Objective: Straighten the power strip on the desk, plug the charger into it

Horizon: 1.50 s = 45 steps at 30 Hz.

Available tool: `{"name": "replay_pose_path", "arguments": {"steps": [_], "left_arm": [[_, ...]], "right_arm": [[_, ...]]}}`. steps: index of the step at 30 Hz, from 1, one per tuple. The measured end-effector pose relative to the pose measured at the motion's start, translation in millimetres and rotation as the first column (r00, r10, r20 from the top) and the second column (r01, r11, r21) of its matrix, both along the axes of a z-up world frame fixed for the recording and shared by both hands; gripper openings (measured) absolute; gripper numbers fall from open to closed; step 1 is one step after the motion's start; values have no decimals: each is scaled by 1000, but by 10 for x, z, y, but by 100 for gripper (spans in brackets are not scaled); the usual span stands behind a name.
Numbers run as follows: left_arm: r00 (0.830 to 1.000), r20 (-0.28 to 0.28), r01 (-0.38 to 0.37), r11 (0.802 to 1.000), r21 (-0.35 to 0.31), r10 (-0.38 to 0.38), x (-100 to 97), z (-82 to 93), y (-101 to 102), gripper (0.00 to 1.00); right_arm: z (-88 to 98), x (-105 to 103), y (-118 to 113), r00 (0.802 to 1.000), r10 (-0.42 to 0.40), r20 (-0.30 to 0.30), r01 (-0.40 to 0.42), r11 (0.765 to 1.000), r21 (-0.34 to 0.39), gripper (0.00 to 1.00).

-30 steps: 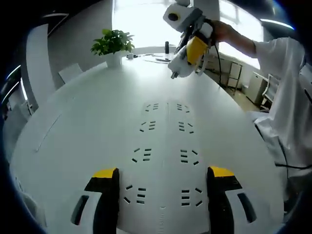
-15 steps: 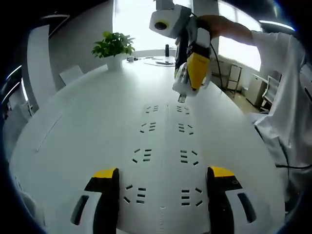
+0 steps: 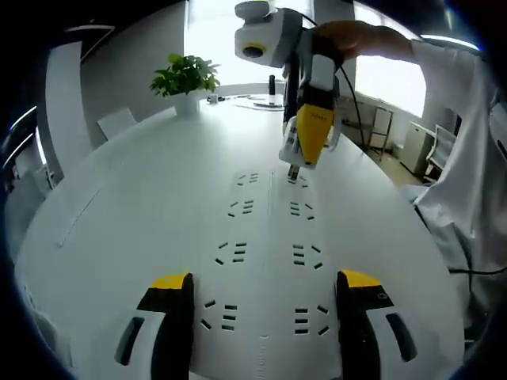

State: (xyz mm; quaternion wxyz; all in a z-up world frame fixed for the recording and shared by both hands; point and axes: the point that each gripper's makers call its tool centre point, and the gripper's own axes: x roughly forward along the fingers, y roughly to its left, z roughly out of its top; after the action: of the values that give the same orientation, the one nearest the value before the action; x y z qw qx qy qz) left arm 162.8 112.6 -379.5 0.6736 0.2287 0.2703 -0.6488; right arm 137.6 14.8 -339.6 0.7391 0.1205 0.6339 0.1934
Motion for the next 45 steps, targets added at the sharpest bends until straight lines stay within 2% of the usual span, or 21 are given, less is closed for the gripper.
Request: {"name": "replay_pose_path", "arguments": {"steps": [2,3,4,5,10,12,16,21,24,25,27,30,32,35,38,42,45], "left_arm": [[1000,0,0,1000,1,0,-3,1,-1,75],[1000,1,0,1000,1,0,-4,1,-1,75],[1000,1,-1,1000,1,1,-8,2,-1,75],[1000,2,-1,1000,0,1,-11,3,-2,75],[1000,13,-11,1000,-30,11,-24,7,-13,76],[1000,17,-11,999,-39,11,-29,5,-23,77],[999,34,-12,999,-49,14,-35,10,-45,78],[997,70,-39,995,-93,45,-59,60,-13,77],[994,88,-54,983,-176,70,-128,220,-32,81],[990,114,-54,977,-207,79,-144,294,-49,84],[984,155,-47,963,-264,91,-127,419,-93,85],[965,225,-48,931,-363,137,-125,602,-247,83],[948,282,-37,933,-358,146,-134,578,-334,82],[919,358,-59,954,-293,167,-155,481,-414,76],[895,413,-22,942,-336,168,-269,568,-602,75],[893,403,-29,920,-391,199,-254,646,-723,75],[906,370,-39,910,-413,207,-243,659,-785,74]], "right_arm": [[-31,8,20,1000,-4,6,4,999,-36,28],[-22,15,5,1000,-27,-13,26,998,-58,28],[-6,41,-11,999,39,21,-37,996,-82,28],[-10,37,28,1000,-2,10,3,996,-91,28],[-22,-9,42,1000,-6,19,9,987,-158,28],[-16,55,32,1000,-26,14,29,983,-181,28],[-8,21,54,1000,1,29,7,963,-269,28],[-7,4,55,999,-9,32,18,958,-286,28],[-5,-17,60,999,-27,31,35,959,-282,28],[-4,-23,61,999,-32,31,39,959,-280,28],[-3,-30,64,999,-39,29,46,960,-278,28],[-2,-49,70,999,-38,29,45,960,-277,28],[-3,-56,71,999,-38,31,45,961,-274,28],[-4,-60,74,999,-41,33,48,962,-270,28],[-3,-68,76,999,-40,35,48,963,-266,28],[-6,-88,73,999,-38,38,47,964,-261,28],[-7,-89,70,999,-35,40,44,965,-258,28]]}}
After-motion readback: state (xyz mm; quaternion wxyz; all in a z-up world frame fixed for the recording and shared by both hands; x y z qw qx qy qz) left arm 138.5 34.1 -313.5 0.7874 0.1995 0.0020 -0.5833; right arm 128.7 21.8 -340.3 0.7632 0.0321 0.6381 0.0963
